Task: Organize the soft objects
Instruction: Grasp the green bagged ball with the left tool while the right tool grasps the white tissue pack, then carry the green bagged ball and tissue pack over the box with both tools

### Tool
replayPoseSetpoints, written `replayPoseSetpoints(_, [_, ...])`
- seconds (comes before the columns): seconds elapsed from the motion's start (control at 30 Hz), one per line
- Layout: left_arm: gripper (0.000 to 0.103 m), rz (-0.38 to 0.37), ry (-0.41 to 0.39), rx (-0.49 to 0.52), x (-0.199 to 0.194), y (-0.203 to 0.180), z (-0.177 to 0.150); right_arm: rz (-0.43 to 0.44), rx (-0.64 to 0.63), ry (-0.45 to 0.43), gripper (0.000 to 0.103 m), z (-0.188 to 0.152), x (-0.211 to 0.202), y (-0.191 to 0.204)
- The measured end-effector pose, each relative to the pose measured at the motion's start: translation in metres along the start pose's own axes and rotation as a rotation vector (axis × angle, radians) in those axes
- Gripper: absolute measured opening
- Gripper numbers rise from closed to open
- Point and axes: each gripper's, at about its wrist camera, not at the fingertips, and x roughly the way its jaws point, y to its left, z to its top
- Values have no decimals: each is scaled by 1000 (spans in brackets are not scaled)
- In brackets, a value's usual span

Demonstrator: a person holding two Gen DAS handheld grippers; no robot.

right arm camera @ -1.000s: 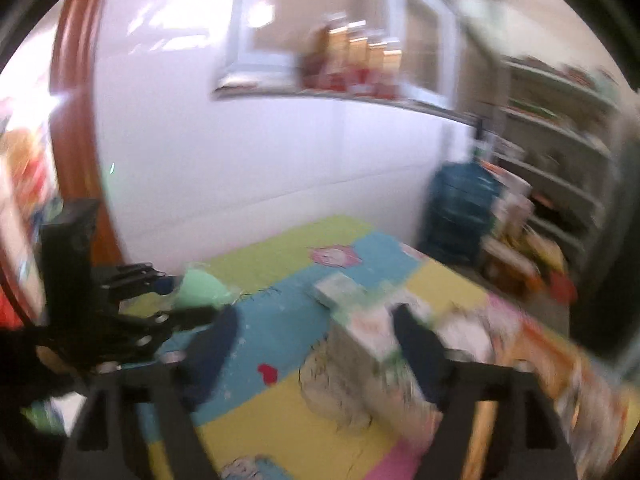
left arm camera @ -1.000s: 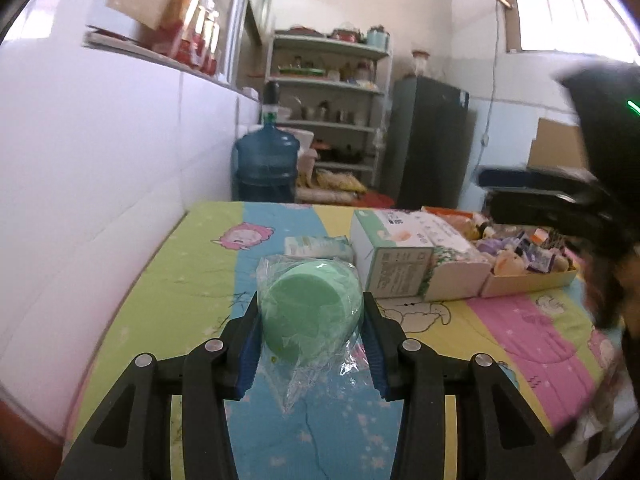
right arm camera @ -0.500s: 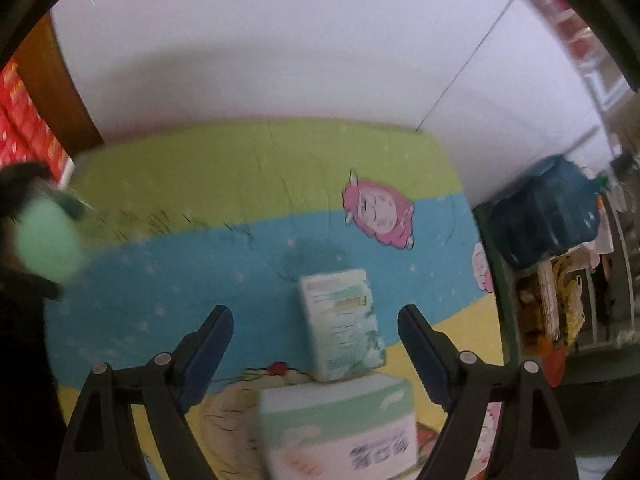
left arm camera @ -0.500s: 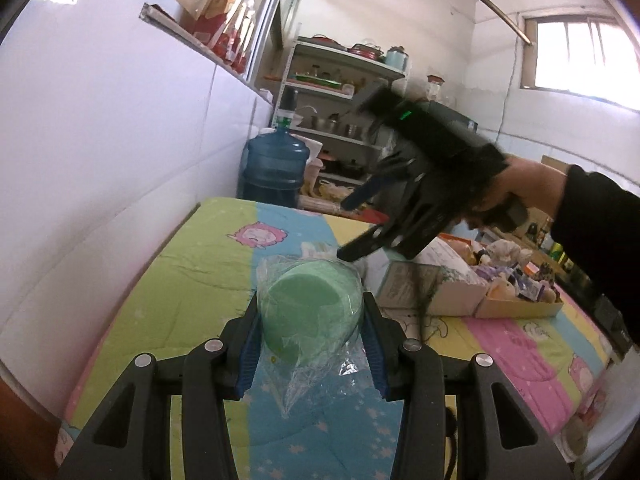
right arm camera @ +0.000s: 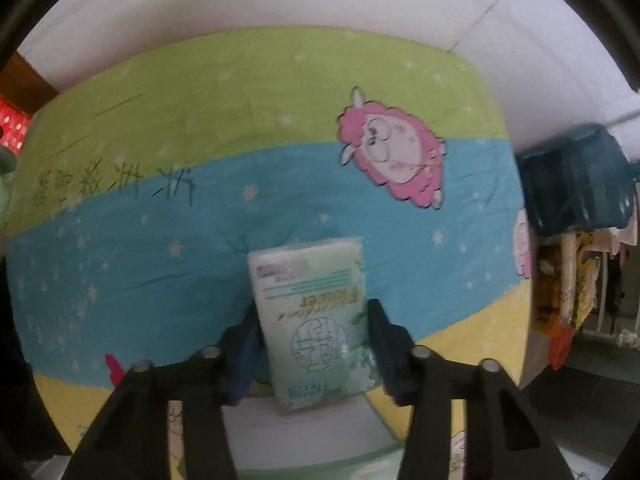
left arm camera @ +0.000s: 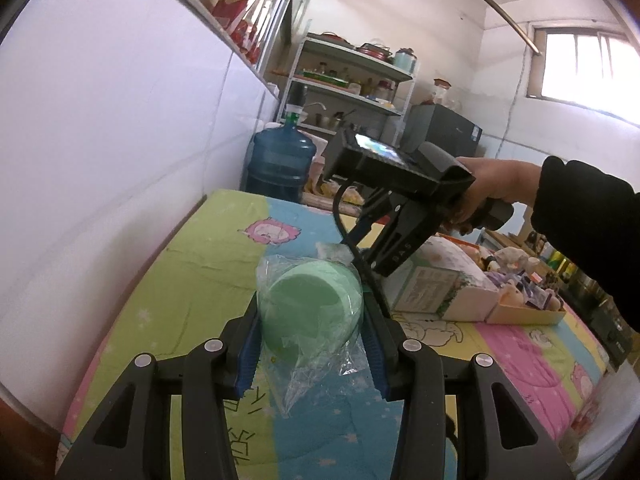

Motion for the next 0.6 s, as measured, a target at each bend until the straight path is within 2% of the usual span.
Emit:
replayPoseSetpoints(0.3, [46,2,-9,-9,-3,-1,-3,-30,12,-76,47,-3,-20,15])
replayPoseSetpoints(0.6, [46,39,-47,-17,-23,1,-5,-7,97,-291,47,-14,-56,54])
